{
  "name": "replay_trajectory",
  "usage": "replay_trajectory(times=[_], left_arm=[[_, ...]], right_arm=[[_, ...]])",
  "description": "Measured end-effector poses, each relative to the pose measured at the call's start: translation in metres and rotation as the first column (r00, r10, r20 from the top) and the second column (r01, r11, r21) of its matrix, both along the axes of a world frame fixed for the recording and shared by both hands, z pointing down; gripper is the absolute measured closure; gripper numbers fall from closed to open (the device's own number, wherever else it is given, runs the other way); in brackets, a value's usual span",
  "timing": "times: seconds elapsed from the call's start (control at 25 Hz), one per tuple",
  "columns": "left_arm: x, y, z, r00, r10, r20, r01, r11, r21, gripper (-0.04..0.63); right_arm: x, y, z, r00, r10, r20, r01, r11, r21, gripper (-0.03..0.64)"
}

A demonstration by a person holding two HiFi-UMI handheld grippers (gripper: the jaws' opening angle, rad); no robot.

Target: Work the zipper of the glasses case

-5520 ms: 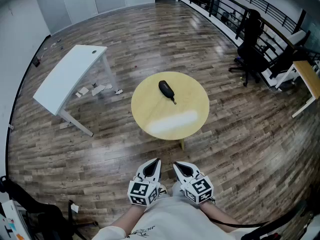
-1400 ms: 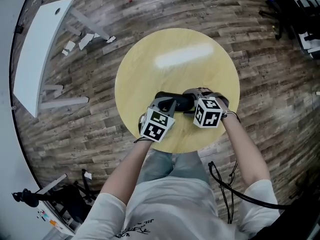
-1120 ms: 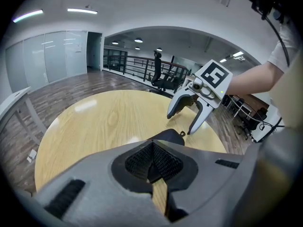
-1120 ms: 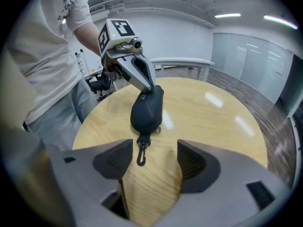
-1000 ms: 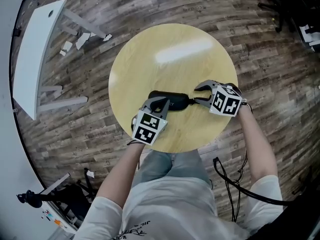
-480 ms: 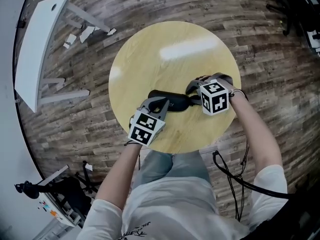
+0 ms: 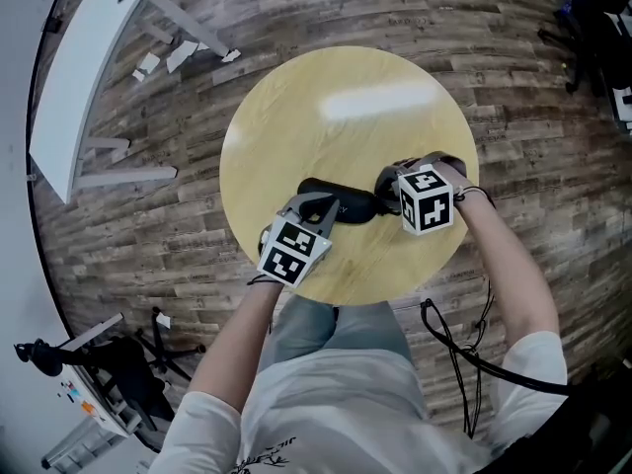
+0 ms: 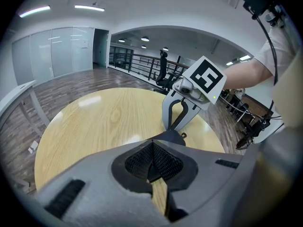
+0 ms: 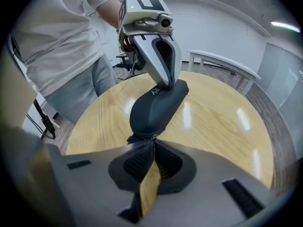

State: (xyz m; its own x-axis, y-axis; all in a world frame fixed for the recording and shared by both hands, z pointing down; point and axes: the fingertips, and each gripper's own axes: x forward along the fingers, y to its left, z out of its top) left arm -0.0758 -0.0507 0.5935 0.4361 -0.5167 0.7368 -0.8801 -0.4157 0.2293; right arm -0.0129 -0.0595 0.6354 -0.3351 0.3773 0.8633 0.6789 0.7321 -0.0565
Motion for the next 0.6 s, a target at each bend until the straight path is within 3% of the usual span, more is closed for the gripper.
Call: replay_trajectory(times=[0.12, 0.28, 0.4, 0.6], left_arm=[[0.0005, -0.0012, 0.0005, 1.000, -0.005, -0.005, 0.005, 1.000, -0.002, 0.589], [-0.0005, -0.0011, 0.0006, 1.000, -0.011, -0.006, 0.011, 1.000, 0.002, 0.589], [0.0013, -0.0016, 0.0007, 1.000, -0.008, -0.001, 0.008, 1.000, 0.002, 0.589], [0.0026, -0.0018, 0.0016, 1.000, -0.012, -0.004, 0.012, 1.000, 0.002, 0.589]], right_arm=[[0.0004, 0.0000, 0.0018, 0.999, -0.042, 0.035, 0.040, 0.997, 0.066, 0.606], [-0.0008, 0.0024, 0.0032, 0.996, -0.077, 0.052, 0.074, 0.995, 0.066, 0.582], [-0.0021, 0.0024, 0.0051, 0.991, -0.130, 0.018, 0.129, 0.990, 0.050, 0.534], [0.0011, 0.0080, 0.0079, 0.970, -0.234, -0.065, 0.233, 0.972, -0.021, 0.539]])
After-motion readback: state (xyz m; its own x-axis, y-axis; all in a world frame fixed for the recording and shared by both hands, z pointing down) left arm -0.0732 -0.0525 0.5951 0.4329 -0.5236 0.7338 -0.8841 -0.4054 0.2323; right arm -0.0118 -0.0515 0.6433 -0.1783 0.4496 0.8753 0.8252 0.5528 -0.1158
